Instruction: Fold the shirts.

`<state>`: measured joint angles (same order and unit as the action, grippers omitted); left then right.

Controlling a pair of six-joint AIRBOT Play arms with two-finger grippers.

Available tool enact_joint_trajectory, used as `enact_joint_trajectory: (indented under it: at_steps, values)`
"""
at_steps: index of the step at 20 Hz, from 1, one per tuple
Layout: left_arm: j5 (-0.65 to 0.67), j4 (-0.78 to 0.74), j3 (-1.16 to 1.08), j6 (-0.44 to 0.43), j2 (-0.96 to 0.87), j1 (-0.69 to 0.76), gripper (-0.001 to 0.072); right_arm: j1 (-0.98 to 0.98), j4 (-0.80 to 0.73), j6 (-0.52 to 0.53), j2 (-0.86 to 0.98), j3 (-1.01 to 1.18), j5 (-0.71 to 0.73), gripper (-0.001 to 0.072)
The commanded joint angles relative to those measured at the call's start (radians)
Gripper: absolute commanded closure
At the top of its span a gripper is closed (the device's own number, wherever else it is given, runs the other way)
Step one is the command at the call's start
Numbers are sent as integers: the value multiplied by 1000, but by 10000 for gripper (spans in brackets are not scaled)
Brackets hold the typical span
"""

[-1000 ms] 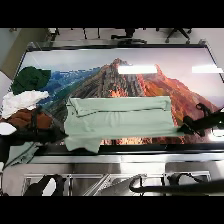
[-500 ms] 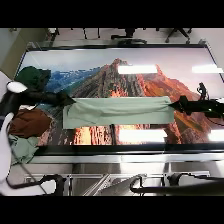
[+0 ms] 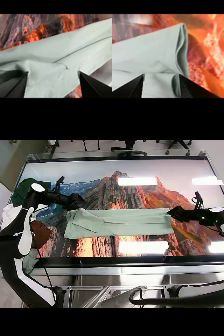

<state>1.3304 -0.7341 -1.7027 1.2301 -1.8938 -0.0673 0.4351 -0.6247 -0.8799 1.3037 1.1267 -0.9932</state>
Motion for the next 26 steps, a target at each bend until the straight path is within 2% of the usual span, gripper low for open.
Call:
enact_joint_trajectory:
  at_steps: [1,8,9,10,11,12,13,14,15,18,23,26]
  values:
    - [89,2,-141,13,-34,0,-1,-2,-84,16,16,39,26,205]
    - [225,5,-276,67,-34,3,0,-3,-36,18,138,39,-55,216]
    - [240,5,-285,77,-34,8,0,-3,-4,21,146,39,-56,313]
    - [244,5,-286,80,-31,16,46,-3,38,49,153,39,-71,502]
    - [245,5,-286,80,-30,31,235,-3,84,80,156,39,-94,519]
    - [245,5,-286,80,-30,50,384,-2,123,96,159,39,-120,601]
    - [245,4,-285,80,-30,72,481,-2,141,95,159,40,-139,694]
    - [240,4,-285,80,-30,98,561,-2,142,95,158,41,-152,694]
    - [234,2,-285,79,-30,131,609,-1,140,94,157,47,-172,694]
    - [179,-8,-278,80,-42,261,610,7,138,72,136,86,-227,695]
    - [-92,-85,-126,84,-119,516,609,14,139,-29,46,209,-389,695]
    - [-182,-119,-147,162,-220,632,611,19,139,-138,-1,374,-540,695]
